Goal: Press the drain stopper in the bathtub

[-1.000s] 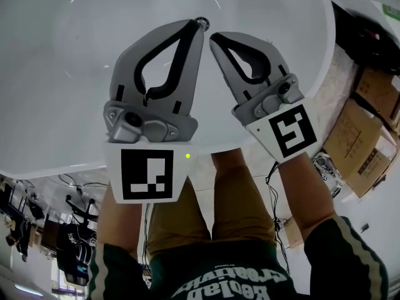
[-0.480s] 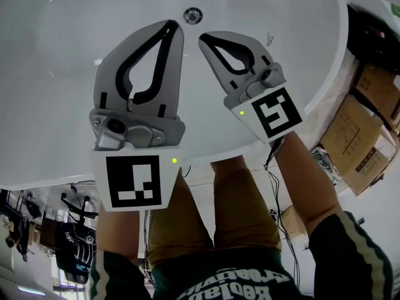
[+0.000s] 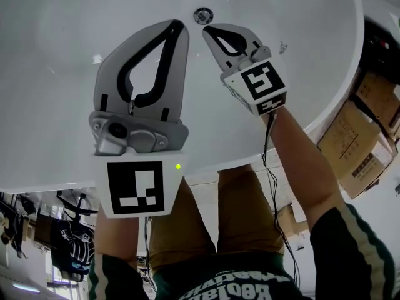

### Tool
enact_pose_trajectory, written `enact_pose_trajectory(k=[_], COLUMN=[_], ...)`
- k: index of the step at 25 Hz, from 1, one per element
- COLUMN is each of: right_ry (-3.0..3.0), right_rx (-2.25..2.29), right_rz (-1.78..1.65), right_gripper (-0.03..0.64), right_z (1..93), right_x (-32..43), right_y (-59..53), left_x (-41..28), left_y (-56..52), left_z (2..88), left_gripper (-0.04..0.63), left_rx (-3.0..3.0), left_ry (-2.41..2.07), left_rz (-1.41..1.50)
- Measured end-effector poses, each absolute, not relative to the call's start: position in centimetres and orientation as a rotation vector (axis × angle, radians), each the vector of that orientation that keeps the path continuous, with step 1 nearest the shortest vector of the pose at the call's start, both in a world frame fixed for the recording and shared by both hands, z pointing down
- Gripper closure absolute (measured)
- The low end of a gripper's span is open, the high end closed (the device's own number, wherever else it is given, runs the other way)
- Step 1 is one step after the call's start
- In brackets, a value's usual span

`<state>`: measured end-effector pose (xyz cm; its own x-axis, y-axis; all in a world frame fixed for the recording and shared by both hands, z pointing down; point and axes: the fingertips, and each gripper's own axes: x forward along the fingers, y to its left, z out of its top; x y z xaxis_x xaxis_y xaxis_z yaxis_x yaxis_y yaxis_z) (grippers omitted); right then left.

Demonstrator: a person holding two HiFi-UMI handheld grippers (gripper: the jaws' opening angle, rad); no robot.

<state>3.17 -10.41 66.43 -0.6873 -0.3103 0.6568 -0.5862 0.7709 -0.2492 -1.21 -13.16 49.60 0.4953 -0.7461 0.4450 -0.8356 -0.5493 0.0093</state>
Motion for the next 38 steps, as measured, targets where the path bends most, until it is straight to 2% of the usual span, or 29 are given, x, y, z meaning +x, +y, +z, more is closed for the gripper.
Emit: enact_pose_trajectory(k=[18,38], right_ry=[-2.059,-1.932], right_rx=[0.772,0.654], right_rz=[0.811,0.611], right_gripper=[0.601,0.601], right_z=[80.5,88.7], right_x=[6.2,6.5], right_y=[-11.1,-11.1], left_x=[-2.7,-4.8], left_y=[-14.2,-13.7], left_z=[57.7,63.2], left_gripper=[0.592,0.592], left_rx=[2.451,2.262], left_ry=[-1.328,-1.341], left_rz=[0.592,0.726])
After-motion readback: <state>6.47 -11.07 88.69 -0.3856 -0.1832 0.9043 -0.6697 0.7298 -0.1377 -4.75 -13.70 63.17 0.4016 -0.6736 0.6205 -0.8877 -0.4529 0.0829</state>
